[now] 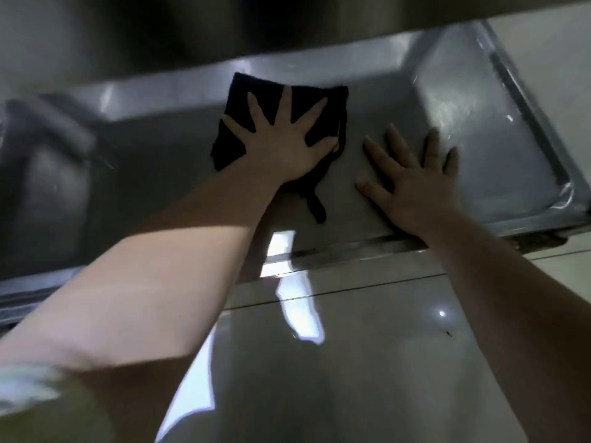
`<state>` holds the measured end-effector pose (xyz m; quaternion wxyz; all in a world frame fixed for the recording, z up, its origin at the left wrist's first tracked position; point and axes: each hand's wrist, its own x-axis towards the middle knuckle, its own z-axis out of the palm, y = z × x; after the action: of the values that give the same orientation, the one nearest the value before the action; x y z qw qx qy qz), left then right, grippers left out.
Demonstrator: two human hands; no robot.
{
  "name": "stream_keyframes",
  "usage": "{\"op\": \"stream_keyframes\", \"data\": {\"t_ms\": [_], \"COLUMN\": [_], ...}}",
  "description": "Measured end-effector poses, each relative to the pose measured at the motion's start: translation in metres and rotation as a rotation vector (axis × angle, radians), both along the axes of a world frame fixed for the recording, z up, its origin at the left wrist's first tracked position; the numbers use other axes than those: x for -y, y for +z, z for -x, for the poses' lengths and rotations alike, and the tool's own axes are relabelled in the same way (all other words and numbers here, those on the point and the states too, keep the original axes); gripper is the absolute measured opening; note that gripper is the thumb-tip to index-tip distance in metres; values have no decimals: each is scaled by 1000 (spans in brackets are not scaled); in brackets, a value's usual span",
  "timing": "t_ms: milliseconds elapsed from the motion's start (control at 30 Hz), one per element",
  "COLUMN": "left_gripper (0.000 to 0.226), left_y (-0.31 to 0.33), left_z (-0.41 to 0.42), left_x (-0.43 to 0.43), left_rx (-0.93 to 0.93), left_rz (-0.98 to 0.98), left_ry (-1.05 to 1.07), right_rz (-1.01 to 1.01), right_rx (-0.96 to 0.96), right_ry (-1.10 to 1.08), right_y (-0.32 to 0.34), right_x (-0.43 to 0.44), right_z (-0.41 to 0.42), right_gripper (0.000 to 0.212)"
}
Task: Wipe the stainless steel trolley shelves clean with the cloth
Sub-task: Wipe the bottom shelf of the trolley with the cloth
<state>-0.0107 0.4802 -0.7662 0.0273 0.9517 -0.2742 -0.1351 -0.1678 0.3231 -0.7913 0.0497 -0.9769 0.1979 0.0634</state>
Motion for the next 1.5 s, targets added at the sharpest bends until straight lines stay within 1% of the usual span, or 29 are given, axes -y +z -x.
{"op": "stream_keyframes", "data": {"t_ms": [67, 133, 233, 333, 400, 467, 500, 533, 633, 700, 733, 767, 800, 833, 900, 933, 1000, 1067, 1133, 1200, 1267, 1333, 1400, 1433, 1500], "left_gripper": [70, 69, 64, 67, 71, 74, 74, 73, 65, 57, 54, 52, 51, 51, 51, 51, 52, 51, 54, 62, 68, 69, 68, 68, 67], "left_y": [-6, -7, -1, 1, -5, -10, -11, -10, -6, -2, 0, 2, 3, 4, 2, -1, -8, -14, -16, -16, -17, -16, -12, -9, -7], "left_z": [40, 77, 91, 92, 102, 115, 122, 129, 138, 126, 114, 98, 81, 65, 41, 35, 29, 29, 29, 30, 31, 33, 34, 36, 42], "left_x": [-39, -88, -138, -129, -98, -62, -45, -31, -10, -22, -35, -52, -72, -91, -115, -117, -109, -103, -105, -108, -105, -102, -100, -98, -91], "left_rx": [16, -5, -31, -11, 23, 52, 61, 58, -3, 9, 65, 135, 194, 225, 210, 188, 152, 143, 150, 154, 165, 169, 192, 213, 216], "left_rz": [-8, -9, -37, -62, -55, -49, -48, -44, 0, 126, 180, 210, 207, 186, 129, 103, 71, 70, 82, 79, 52, 28, -9, -32, -45], "left_ry": [-122, -192, -153, -84, -73, -74, -63, -50, -40, -1, 45, 109, 171, 212, 186, 134, 55, 51, 58, 54, 50, 46, 27, 13, 14], "right_rz": [11, 14, 14, 27, 23, 1, -53, -150, -595, -827, -900, -927, -864, -697, -340, -244, -122, -102, -61, -18, -16, -50, -30, -31, -53], "right_rx": [3, 13, 14, 4, -17, 6, 51, 118, 390, 509, 559, 599, 604, 559, 369, 257, 85, 29, 44, 43, -6, -61, -98, -104, -54], "right_ry": [0, 0, -1, 11, 4, 4, -11, -48, -272, -478, -544, -565, -515, -395, -80, 37, 140, 152, 113, -39, -232, -381, -414, -381, -183], "right_y": [-1, -2, -2, -2, -1, -1, 1, 2, 12, 24, 32, 39, 43, 44, 39, 36, 24, 15, 11, 10, 13, 18, 19, 19, 17], "right_x": [1, 1, 1, -2, -2, 1, 3, 5, 8, 7, 3, -6, -21, -41, -99, -127, -153, -134, -88, -25, 38, 69, 54, 32, -28], "right_z": [-1, -1, -2, -5, -4, -4, -4, -4, -2, -1, -4, -10, -18, -28, -43, -45, -42, -33, -20, 0, 27, 42, 33, 22, 0], "right_gripper": [69, 68, 70, 70, 68, 60, 55, 51, 45, 49, 56, 62, 65, 65, 61, 61, 61, 59, 60, 62, 62, 60, 59, 59, 59]}}
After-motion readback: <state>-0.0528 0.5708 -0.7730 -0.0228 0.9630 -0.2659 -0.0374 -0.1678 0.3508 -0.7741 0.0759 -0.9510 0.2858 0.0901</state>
